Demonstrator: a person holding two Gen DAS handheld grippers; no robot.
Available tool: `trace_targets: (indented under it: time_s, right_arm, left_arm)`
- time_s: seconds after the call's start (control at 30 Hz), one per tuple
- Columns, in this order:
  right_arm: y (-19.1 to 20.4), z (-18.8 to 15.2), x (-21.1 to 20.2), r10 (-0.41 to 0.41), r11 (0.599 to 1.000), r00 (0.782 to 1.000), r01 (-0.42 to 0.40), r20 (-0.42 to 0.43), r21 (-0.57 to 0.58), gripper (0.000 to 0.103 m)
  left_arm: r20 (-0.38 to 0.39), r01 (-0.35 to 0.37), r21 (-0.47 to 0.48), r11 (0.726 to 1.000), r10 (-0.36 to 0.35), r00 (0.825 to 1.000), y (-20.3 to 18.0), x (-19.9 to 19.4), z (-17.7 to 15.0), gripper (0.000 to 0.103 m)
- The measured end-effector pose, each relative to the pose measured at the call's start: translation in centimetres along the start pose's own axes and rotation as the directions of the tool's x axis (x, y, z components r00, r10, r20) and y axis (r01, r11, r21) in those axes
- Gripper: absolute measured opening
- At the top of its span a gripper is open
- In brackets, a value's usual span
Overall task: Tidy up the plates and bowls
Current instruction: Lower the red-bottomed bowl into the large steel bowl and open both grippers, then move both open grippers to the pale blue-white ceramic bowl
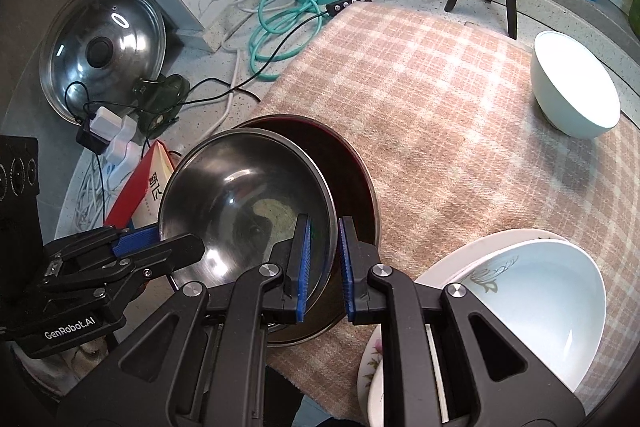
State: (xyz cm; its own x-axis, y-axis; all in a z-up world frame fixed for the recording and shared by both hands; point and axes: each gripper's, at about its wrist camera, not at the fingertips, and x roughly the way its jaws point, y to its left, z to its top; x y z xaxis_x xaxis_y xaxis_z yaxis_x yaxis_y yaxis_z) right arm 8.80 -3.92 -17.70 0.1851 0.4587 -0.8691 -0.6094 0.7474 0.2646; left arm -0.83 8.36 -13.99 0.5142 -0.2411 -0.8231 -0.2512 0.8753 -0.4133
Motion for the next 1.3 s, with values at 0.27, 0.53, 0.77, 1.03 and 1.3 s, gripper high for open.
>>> trace_targets:
  time_s: [0.27, 0.53, 0.77, 1.03, 1.3]
  right_arm:
    - [-0.3, 0.2, 0.0, -0.002, 1.000, 1.000, 0.002, 0.018, -0.004, 0.018]
    - [-0.6, 0.5, -2.0, 0.050, 0.999, 0.995, -0.051, 0.086, 0.010, 0.043]
    - [-2.0, 0.8, -4.1, 0.053, 0.996, 0.988, -0.062, 0.144, 0.057, 0.076]
    - [-5.6, 0.6, -7.2, 0.009, 0.993, 0.981, -0.032, 0.192, 0.117, 0.086]
    - [-11.4, 0.6, -10.6, -0.067, 0.976, 0.969, 0.013, 0.239, 0.219, 0.087]
  left_arm:
    - [0.007, -0.044, 0.033, 0.998, 0.044, 0.999, -0.4, 0.3, 0.2, 0.029]
    - [0.047, -0.043, 0.061, 0.997, 0.041, 0.998, -1.1, -0.9, 0.9, 0.036]
    - [0.049, -0.035, 0.071, 0.997, 0.031, 0.998, -1.7, -1.2, 1.4, 0.038]
    - [0.055, -0.018, 0.116, 0.993, 0.012, 0.998, -3.8, -1.3, 2.6, 0.061]
    - [0.055, 0.020, 0.147, 0.989, -0.029, 0.998, -6.3, -0.1, 4.8, 0.061]
